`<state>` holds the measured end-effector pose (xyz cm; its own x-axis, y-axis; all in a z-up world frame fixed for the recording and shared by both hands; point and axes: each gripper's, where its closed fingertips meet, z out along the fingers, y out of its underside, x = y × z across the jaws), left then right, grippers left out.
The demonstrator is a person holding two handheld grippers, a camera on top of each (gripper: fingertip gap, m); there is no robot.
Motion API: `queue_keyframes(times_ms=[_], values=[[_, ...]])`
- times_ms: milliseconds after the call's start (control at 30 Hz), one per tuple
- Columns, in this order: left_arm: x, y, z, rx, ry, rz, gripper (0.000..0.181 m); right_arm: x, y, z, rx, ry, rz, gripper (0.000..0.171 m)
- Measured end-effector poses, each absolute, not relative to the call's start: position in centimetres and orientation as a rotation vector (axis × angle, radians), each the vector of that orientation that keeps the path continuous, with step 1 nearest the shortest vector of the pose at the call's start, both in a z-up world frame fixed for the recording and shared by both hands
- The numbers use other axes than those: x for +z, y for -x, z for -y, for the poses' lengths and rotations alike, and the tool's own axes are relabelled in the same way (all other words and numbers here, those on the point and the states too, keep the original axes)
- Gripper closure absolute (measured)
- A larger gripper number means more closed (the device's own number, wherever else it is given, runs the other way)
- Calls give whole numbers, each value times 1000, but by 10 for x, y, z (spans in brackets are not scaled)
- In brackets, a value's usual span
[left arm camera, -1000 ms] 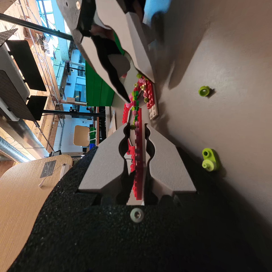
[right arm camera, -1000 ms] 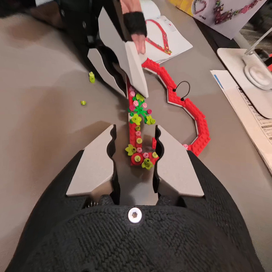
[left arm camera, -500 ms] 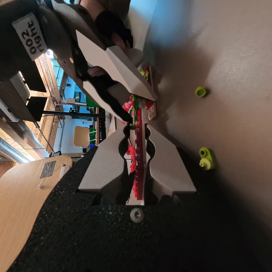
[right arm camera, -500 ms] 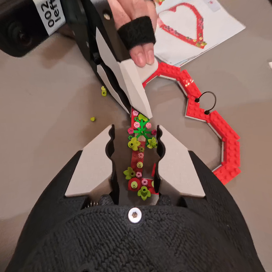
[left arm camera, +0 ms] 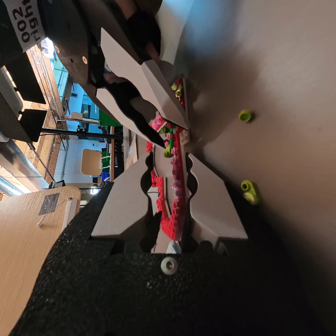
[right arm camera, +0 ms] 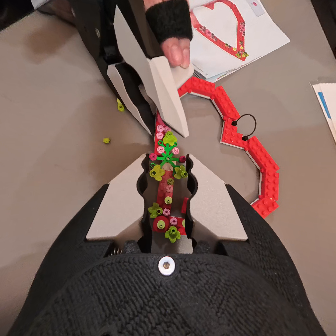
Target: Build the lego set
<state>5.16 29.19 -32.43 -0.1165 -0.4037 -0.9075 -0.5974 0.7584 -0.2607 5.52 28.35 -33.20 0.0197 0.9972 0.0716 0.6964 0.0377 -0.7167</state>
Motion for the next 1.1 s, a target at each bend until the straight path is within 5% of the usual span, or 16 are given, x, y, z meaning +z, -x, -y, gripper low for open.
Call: queue_keyframes(times_ms=[400, 633, 900, 1100], values=[[-318, -50, -263, 53, 811, -1807, 121, -340, -54, -280, 606, 1717, 1775, 130], [-298, -50, -268, -174, 1012, -1642, 104, -322, -62, -277, 614, 1662, 1697, 115], [-233, -18, -279, -400, 1076, -1089, 107, -317, -91, -263, 686, 1680, 1473, 115], [-234, -7, -272, -466, 1136, -966, 110, -326, -80, -249, 710, 1696, 1528, 120]])
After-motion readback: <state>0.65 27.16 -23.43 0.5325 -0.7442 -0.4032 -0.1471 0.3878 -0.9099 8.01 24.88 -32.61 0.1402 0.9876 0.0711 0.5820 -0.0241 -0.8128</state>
